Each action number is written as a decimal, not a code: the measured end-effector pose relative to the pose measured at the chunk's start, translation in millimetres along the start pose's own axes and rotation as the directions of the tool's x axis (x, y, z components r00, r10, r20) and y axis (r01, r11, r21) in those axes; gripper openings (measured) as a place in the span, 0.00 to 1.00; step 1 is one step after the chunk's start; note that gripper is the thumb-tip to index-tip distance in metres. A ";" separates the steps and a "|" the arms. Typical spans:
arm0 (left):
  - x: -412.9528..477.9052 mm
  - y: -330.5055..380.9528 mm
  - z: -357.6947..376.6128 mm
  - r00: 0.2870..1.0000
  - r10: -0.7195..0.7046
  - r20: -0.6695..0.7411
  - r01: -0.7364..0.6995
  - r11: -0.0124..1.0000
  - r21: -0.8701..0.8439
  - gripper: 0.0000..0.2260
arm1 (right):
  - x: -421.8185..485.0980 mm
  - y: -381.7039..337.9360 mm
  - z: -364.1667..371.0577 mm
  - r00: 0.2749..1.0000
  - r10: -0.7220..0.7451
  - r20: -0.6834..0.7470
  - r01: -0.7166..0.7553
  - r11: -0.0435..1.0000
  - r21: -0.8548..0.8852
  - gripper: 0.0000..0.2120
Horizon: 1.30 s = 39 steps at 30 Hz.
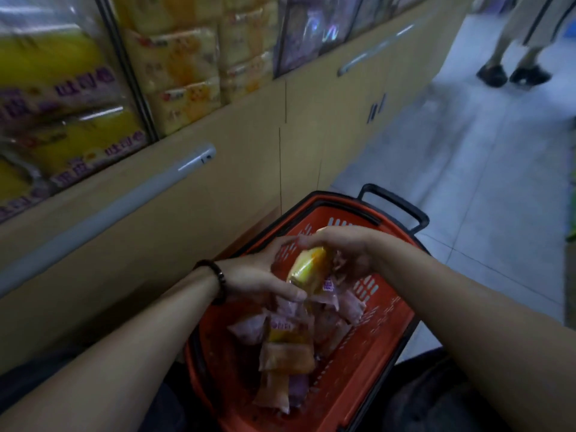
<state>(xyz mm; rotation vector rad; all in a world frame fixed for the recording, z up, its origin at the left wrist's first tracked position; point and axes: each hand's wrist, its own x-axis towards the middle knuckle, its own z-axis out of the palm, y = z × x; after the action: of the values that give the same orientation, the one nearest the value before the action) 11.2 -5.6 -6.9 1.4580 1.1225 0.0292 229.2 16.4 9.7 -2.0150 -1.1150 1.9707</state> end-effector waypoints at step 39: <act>-13.7 13.8 -6.6 0.888 0.202 -0.413 -0.338 0.895 -0.290 0.35 | -41.7 -13.6 -37.8 0.810 -0.578 -0.093 0.585 0.792 0.174 0.11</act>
<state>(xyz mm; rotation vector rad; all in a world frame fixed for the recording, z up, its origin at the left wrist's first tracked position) 8.2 -6.4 13.4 1.2969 1.1292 0.7069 262.3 18.2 57.2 -1.3682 -1.2790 1.6314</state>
